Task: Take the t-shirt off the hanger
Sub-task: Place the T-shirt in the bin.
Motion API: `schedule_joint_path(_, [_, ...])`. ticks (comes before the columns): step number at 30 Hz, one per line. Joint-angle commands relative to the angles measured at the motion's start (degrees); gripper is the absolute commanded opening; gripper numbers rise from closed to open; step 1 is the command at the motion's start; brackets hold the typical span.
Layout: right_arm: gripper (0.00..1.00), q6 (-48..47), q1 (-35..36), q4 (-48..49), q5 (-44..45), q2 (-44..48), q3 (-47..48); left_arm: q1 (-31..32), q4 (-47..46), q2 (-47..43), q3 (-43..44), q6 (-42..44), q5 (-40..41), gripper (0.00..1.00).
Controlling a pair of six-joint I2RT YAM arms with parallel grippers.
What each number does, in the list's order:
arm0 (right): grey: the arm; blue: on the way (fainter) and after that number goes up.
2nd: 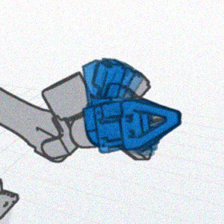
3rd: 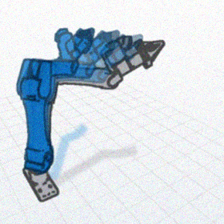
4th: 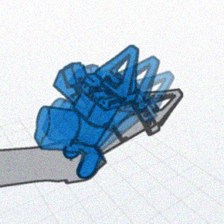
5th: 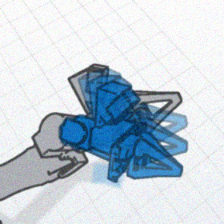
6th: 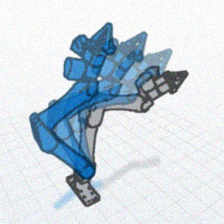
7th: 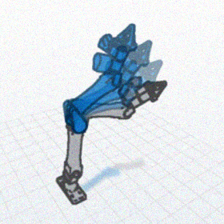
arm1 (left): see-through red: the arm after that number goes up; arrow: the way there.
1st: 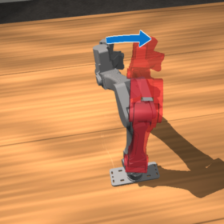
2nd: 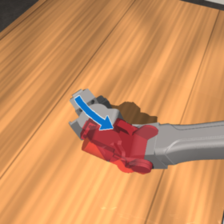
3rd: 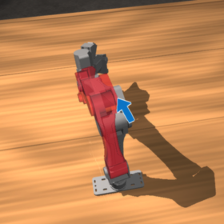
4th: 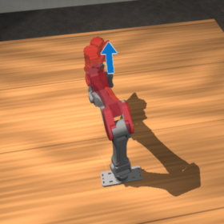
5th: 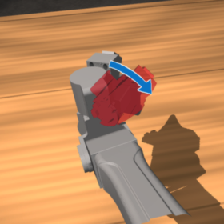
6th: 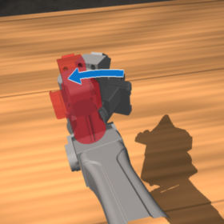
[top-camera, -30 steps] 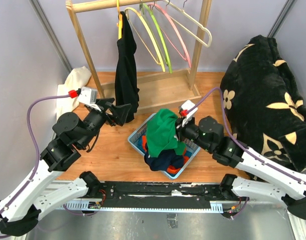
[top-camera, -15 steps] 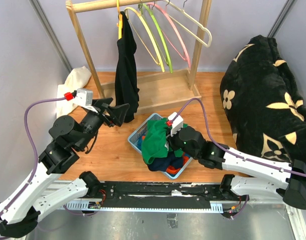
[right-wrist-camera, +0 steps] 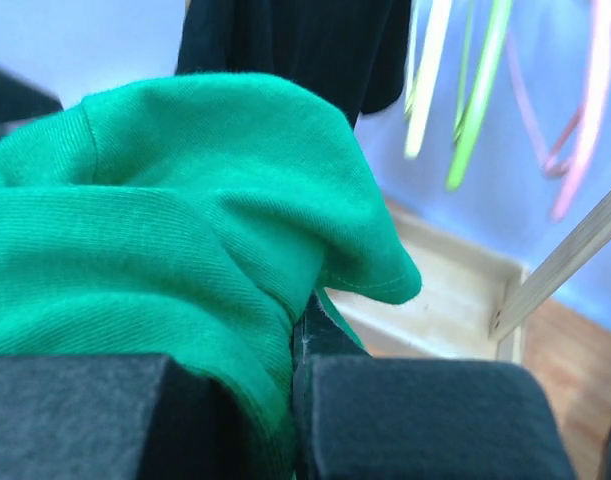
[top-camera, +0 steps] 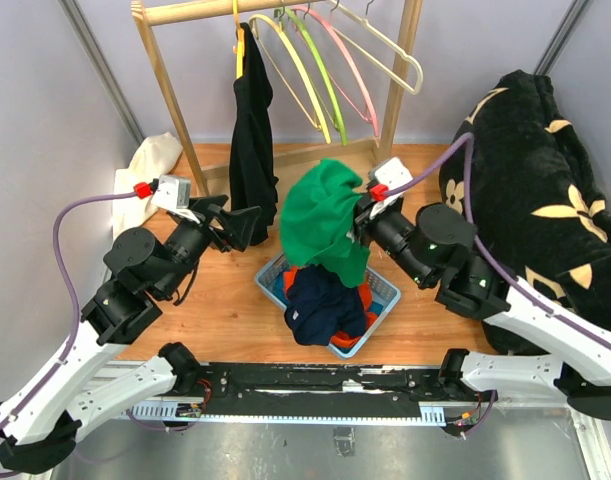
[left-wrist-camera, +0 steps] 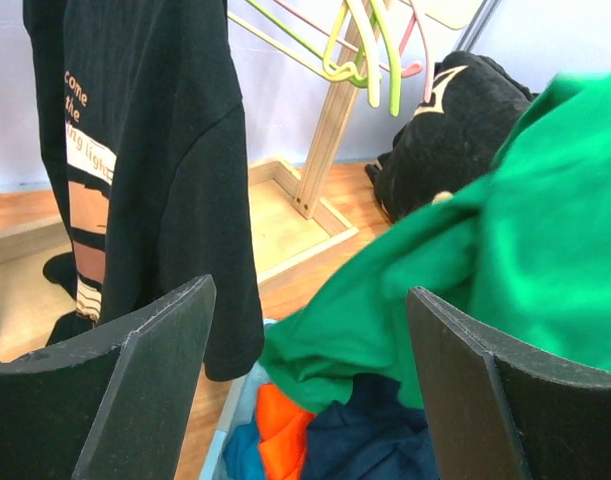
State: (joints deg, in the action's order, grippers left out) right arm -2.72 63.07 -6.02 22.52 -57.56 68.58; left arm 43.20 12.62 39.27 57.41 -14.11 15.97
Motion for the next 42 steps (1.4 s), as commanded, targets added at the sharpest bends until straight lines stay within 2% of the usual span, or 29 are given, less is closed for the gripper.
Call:
schedule_joint_path(1, [0.01,-6.3,1.6,-0.6,-0.3,-1.5,8.2,0.1,0.3,-0.3,1.2,-0.7,1.2,0.82])
schedule_joint_path(11, [0.01,-9.3,9.1,1.0,-0.6,-3.0,17.4,0.1,2.4,-2.4,2.2,-1.5,1.2,0.82])
schedule_joint_path(18, [0.01,-10.3,15.6,0.3,2.4,-3.6,18.5,0.1,3.0,-2.8,2.8,-1.7,0.5,0.82])
schedule_joint_path(23, [0.01,-9.2,17.3,-0.1,10.0,-2.7,13.1,0.1,3.0,-2.8,2.9,-1.7,0.3,0.82])
schedule_joint_path(29, [0.01,-6.8,17.3,-1.5,25.6,-2.9,4.5,0.1,2.8,-3.0,2.1,-1.9,-0.1,0.82])
schedule_joint_path(32, [0.01,-3.4,17.2,-3.6,30.5,-2.0,-0.8,0.1,2.8,-3.0,2.0,-1.9,0.0,0.82])
schedule_joint_path(37, [0.01,3.9,15.6,-7.7,31.2,0.1,-9.2,0.1,2.2,-2.7,2.1,-2.2,-0.5,0.82])
schedule_joint_path(42, [0.01,9.5,11.6,-7.4,23.4,-1.0,-15.1,0.1,1.5,-1.7,1.9,-2.5,-1.4,0.81])
